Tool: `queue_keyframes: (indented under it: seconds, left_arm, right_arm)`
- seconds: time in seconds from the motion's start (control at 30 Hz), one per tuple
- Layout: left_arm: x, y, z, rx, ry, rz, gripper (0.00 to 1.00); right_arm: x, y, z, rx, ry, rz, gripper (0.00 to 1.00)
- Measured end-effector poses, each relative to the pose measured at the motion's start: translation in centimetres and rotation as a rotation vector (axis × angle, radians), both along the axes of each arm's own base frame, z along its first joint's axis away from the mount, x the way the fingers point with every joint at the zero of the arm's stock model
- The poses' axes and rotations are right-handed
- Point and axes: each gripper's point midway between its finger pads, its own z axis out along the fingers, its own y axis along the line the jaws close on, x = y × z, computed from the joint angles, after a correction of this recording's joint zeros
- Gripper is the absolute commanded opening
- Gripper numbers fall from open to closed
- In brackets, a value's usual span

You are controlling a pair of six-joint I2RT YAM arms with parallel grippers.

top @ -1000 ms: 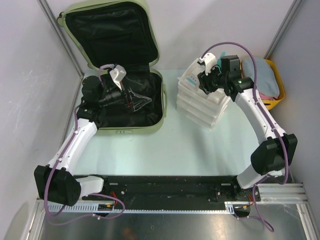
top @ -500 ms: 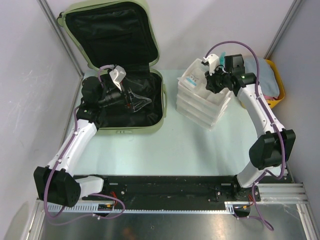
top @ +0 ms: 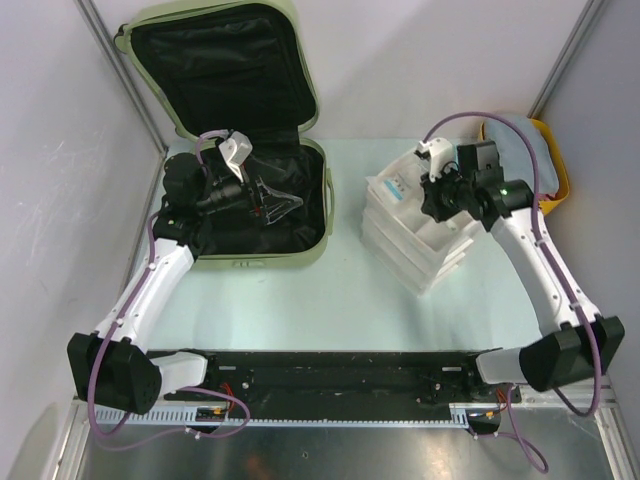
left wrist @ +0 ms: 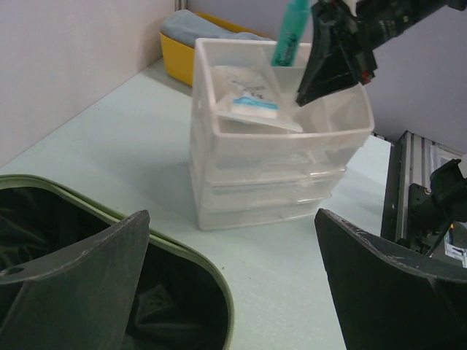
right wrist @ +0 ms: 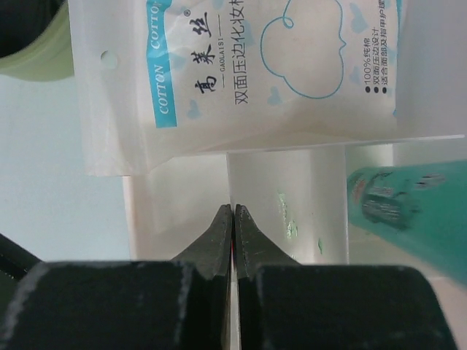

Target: Open, take out, and arrange the luggage

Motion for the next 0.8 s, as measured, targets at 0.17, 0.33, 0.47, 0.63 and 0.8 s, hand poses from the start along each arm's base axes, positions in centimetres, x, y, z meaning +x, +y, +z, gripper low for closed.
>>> queue_keyframes:
  seconds: [0.17,0.33,0.47,0.63,0.8]
  left_arm:
    - [0.0,0.0,-0.2,0.001,0.004,0.0,0.99]
    - [0.6,-0.1,-1.3,0.009,0.044,-0.001,0.99]
    - [1.2,-0.2,-3.0,0.029,0.091,-0.001,0.99]
    - [2.2,0.3,-5.4,0.086,0.134,0.045,0.99]
    - [5.6,2.8,-10.6,0.243,0.214,0.233,0.99]
  right_arm:
    - [-2.5,-3.4,0.0,-0.018,0.018,-0.165,0.0]
    - [-3.0,-10.0,0.4,-0.032,0.007,-0.413,0.0]
    - [-3.6,-15.6,0.2,-0.058,0.014,-0.579,0.0]
    - [-4.6,-20.2,-0.1,-0.11,0.016,-0.658,0.0]
    - [-5.1,-23.2,0.0,-0.135,-0.003,-0.668,0.0]
